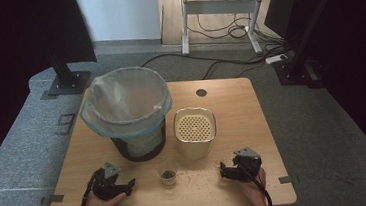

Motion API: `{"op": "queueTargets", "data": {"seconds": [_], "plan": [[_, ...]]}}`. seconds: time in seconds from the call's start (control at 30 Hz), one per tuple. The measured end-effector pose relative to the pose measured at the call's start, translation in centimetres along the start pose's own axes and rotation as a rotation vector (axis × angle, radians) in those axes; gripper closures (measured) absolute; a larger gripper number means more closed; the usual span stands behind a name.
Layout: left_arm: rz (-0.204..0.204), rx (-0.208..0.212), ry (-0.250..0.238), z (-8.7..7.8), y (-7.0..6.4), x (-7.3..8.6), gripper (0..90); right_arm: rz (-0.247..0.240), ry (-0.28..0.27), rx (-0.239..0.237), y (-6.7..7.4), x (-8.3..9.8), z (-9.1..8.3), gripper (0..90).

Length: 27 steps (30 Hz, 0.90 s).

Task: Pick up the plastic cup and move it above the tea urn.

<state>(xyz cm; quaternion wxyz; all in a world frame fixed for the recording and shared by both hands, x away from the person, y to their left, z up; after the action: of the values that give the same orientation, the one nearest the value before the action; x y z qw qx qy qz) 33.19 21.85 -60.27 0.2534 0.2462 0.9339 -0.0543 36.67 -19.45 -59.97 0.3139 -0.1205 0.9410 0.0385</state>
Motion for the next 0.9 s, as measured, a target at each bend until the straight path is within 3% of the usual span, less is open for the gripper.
{"op": "queueTargets", "data": {"seconds": [0.03,0.13,0.17,0.3,0.43,0.47,0.5,0.6,0.73,0.9], "plan": [[0.0,0.0,0.0,0.0,0.0,0.0,8.7,0.0,0.0,0.0,0.0,0.0,0.0,1.7],[-0.023,0.004,-0.017,-0.4,0.3,0.1,7.9,-0.033,-0.061,-0.078,1.7,-0.3,-1.3,2.9],[-0.028,0.001,-0.024,-0.5,0.3,0.1,7.9,-0.033,-0.061,-0.078,1.7,-0.3,-1.3,2.9],[-0.031,0.014,-0.044,-1.0,-0.1,0.2,9.1,-0.098,-0.095,-0.166,4.1,-0.4,-2.2,6.1],[-0.019,0.037,-0.029,-1.1,-0.6,0.4,12.4,-0.157,-0.119,-0.243,6.7,-0.4,-2.8,9.5],[-0.016,0.04,-0.028,-1.1,-0.7,0.4,13.8,-0.18,-0.127,-0.27,8.1,-0.5,-3.0,11.3],[-0.014,0.041,-0.027,-1.1,-0.8,0.4,13.8,-0.18,-0.127,-0.27,8.1,-0.5,-3.0,11.3],[-0.011,0.045,-0.018,-0.9,-1.1,0.5,14.0,-0.21,-0.135,-0.317,10.2,-0.4,-3.2,13.1],[-0.006,0.048,-0.001,-0.6,-1.3,0.6,14.1,-0.213,-0.146,-0.421,12.7,-0.4,-3.7,14.3],[-0.008,0.048,0.001,-0.7,-1.2,0.7,14.2,-0.277,-0.157,-0.499,15.4,-0.6,-4.3,17.0]]}}
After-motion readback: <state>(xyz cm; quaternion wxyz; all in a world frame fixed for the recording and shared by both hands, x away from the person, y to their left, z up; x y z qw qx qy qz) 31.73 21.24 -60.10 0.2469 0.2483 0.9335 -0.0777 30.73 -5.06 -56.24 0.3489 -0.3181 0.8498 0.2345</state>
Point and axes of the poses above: each handheld gripper's, and its own axes: z roughly forward along the jaws, x roughly out of its underside, y roughly to its left, the point moved 8 cm from there along z, roughly forward along the jaws, and after that the axes turned 12 degrees about y, right-handed, at the moved point
